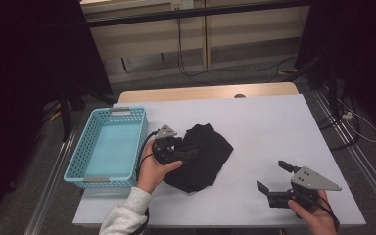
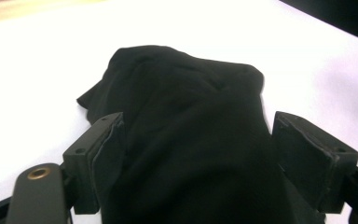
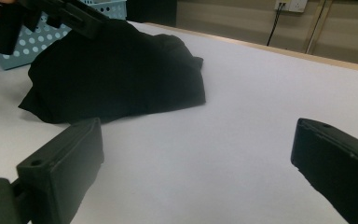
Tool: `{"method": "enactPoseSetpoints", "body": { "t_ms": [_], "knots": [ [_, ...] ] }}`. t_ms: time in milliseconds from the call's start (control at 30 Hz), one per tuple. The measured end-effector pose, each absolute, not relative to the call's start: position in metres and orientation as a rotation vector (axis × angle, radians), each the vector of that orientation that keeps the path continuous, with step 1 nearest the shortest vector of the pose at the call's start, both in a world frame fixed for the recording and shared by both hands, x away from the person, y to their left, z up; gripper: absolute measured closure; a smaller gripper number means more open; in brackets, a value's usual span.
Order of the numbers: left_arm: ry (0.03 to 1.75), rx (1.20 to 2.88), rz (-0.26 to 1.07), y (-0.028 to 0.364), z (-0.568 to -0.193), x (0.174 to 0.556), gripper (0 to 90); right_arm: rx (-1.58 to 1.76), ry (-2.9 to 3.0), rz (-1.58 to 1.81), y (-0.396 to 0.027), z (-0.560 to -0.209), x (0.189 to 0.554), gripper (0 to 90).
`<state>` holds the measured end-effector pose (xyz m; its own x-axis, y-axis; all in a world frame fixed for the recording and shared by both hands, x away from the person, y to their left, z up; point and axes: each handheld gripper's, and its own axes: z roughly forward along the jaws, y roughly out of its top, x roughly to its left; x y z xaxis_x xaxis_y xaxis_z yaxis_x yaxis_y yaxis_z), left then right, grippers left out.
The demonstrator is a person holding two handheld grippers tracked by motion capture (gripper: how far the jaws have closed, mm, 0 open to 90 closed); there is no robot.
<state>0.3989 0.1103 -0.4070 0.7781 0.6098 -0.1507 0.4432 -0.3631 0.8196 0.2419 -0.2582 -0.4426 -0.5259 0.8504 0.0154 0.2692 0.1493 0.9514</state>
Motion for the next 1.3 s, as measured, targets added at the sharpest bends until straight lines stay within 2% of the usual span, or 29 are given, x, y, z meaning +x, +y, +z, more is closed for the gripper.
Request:
{"method": "enactPoseSetpoints", "body": {
  "t_ms": [167,700,900,1300],
  "knots": [
    [0.795,2.028,0.275,0.125,-0.400,0.386,15.7,1.061,1.891,1.377,-0.257,-0.443,0.242,1.9],
    [0.748,2.050,0.219,0.128,-0.402,0.366,11.9,1.056,1.900,1.363,-0.254,-0.442,0.246,1.9],
    [0.787,2.068,0.189,0.130,-0.405,0.364,14.9,1.043,1.916,1.361,-0.250,-0.443,0.249,2.0],
    [0.716,2.063,0.206,0.131,-0.398,0.352,26.2,1.049,1.917,1.363,-0.249,-0.443,0.258,2.1]
  ]
}}
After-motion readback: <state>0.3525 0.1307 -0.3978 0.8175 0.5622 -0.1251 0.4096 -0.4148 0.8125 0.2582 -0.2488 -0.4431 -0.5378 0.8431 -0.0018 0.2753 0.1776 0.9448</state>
